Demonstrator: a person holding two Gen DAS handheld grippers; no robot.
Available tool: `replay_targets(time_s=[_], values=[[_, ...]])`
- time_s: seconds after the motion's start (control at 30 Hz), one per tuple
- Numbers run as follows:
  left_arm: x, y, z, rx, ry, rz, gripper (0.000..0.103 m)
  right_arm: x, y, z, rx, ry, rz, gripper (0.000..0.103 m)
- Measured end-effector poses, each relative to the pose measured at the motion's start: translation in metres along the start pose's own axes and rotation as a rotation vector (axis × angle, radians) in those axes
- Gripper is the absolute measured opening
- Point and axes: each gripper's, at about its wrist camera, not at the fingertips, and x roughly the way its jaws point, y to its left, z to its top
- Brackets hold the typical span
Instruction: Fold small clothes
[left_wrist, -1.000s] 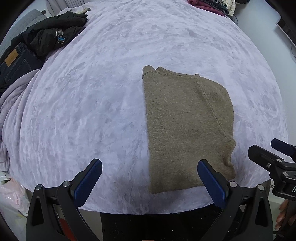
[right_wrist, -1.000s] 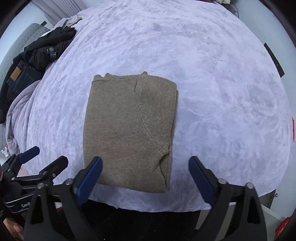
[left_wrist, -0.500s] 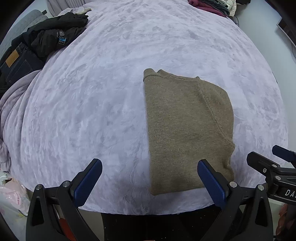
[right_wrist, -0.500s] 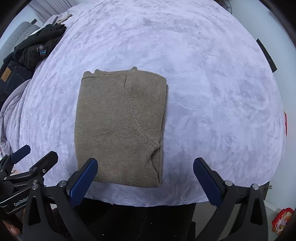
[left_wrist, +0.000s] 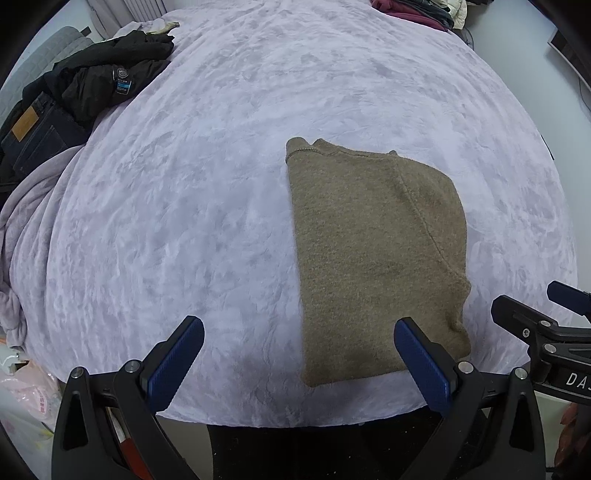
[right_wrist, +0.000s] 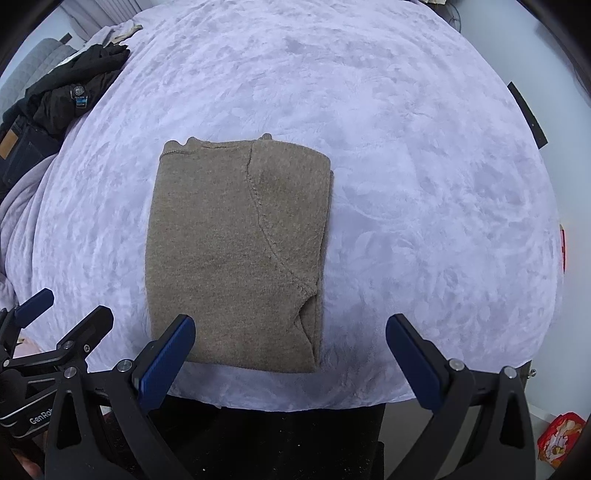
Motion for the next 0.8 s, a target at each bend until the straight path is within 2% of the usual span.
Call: replay_targets(time_s=[0.8], values=[[-0.0035, 0.0031, -0.0058, 0.002, -0.011, 0.001, 0.103, -0.0016, 0.0059, -0.0051, -0.007, 0.000, -0.003, 0.103]])
